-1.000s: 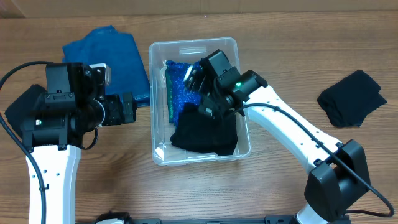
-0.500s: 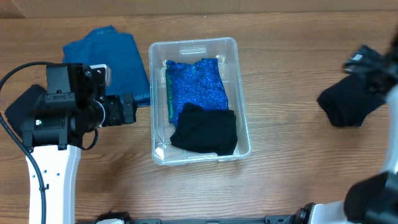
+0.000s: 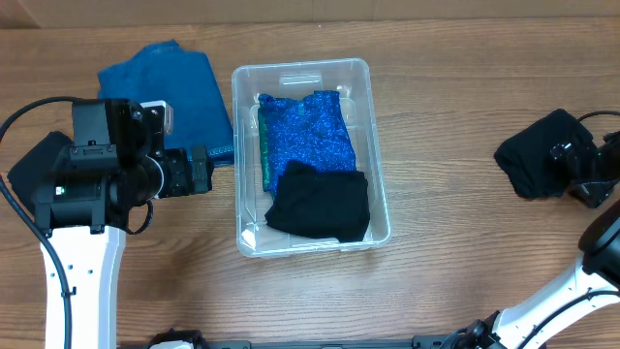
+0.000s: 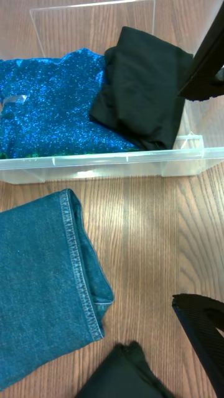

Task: Pack container
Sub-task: 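Grasp the remaining black cloth on the right with the right gripper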

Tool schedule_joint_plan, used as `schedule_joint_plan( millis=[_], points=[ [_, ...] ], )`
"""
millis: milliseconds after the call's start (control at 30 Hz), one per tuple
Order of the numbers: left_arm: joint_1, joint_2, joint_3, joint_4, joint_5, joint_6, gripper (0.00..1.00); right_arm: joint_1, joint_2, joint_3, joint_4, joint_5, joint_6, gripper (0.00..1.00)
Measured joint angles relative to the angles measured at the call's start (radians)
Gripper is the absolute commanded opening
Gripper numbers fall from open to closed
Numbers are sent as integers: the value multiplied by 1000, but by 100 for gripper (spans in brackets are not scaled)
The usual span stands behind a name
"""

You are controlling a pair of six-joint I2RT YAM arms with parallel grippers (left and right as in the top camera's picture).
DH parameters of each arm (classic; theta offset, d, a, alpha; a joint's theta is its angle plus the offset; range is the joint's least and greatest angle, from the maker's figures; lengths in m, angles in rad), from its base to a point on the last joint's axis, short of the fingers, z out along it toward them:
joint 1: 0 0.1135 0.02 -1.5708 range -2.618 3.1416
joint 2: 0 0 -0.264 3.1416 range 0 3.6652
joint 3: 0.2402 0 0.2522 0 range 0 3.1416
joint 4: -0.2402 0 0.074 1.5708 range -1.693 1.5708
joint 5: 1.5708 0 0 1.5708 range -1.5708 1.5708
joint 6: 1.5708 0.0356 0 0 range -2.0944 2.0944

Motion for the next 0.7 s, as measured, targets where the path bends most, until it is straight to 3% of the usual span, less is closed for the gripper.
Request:
schedule_joint_plan(
  millis=[33,67,100,433,567,700],
  points=[
    [0,0,0,0,0,0,100,0,2,0,2,-10,-5,30],
    [0,0,0,0,0,0,100,0,3,0,3,-22,-5,8],
    [0,0,0,0,0,0,100,0,3,0,1,-27,-3,4],
    [0,0,0,-2,0,0,100,1,-25,1,-22,-251,-14,4],
    [0,0,0,-2,0,0,100,61,-300,71,-34,-339,-22,4],
    [0,0,0,-2,0,0,100,243,-592,158,-30,-380,-26,4]
  ],
)
